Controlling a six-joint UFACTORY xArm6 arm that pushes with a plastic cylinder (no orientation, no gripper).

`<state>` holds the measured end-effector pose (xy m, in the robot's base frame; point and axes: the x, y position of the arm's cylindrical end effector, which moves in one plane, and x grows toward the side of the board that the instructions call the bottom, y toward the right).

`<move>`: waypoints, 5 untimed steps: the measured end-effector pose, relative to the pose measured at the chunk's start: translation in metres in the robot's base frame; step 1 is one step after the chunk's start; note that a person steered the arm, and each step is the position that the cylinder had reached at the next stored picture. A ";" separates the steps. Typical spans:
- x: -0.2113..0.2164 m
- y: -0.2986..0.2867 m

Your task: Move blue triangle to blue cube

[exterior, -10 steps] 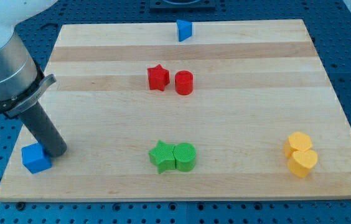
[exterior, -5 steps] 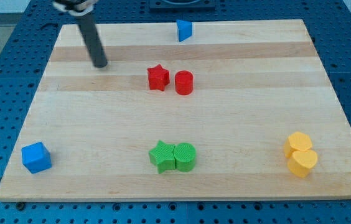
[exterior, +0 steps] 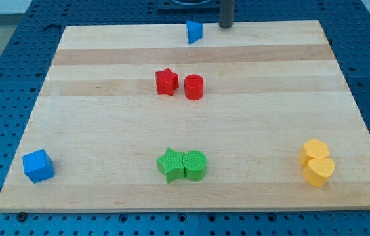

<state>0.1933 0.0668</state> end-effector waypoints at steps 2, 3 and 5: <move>0.049 -0.088; 0.088 -0.124; 0.134 -0.188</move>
<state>0.3276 -0.1215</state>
